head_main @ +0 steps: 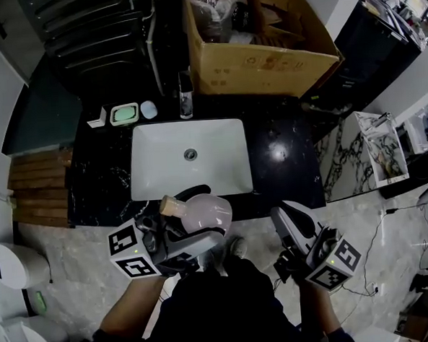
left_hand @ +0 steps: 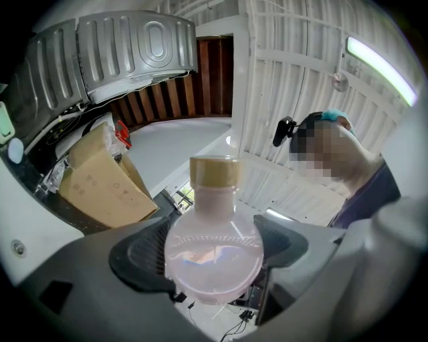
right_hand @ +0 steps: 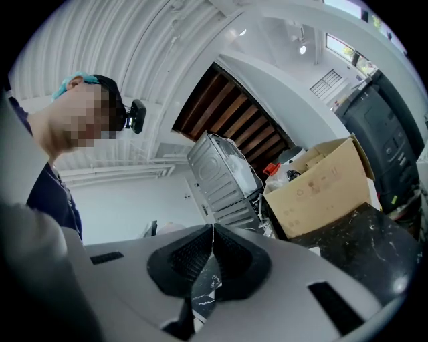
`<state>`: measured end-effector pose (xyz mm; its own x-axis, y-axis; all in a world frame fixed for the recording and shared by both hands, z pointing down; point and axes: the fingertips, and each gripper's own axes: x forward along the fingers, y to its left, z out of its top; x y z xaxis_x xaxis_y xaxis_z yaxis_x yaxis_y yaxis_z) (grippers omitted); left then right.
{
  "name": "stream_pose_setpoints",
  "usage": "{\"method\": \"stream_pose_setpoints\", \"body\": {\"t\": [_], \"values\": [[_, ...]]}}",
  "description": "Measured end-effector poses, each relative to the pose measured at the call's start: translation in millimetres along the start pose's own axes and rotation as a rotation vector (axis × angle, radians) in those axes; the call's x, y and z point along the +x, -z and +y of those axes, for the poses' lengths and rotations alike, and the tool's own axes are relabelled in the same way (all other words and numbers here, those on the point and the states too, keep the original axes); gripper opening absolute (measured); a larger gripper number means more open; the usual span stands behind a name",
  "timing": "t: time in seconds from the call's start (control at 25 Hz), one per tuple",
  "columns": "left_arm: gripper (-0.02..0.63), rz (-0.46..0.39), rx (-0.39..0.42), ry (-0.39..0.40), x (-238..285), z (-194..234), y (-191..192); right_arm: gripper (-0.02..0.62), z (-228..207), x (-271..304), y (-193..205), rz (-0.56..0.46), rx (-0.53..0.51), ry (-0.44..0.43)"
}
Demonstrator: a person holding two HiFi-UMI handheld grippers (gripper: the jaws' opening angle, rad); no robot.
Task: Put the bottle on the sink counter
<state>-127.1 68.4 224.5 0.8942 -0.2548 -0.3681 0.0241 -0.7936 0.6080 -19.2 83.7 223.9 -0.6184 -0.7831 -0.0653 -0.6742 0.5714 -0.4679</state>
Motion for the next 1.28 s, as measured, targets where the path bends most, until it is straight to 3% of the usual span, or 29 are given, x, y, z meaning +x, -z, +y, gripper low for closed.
{"method": "stream_pose_setpoints", "body": {"t": [0.2,0.52,1.28], "values": [[0.391,0.006,0.012,-0.012,13.7,12.7,-0.1,0.028,-19.8,4.6,-3.3,0.022,0.020,0.016],[0.391,-0.011,0.026,-0.065,39.3,43.5,0.7,0.028,-54.0,26.5,-18.0,0.030,0.008,-0.069],[0.391,-0.026,0.027,-0.166,123.4,128.4,7.0,0.028,-172.3,45.3,-40.7,0.105,0.048,-0.142]]}}
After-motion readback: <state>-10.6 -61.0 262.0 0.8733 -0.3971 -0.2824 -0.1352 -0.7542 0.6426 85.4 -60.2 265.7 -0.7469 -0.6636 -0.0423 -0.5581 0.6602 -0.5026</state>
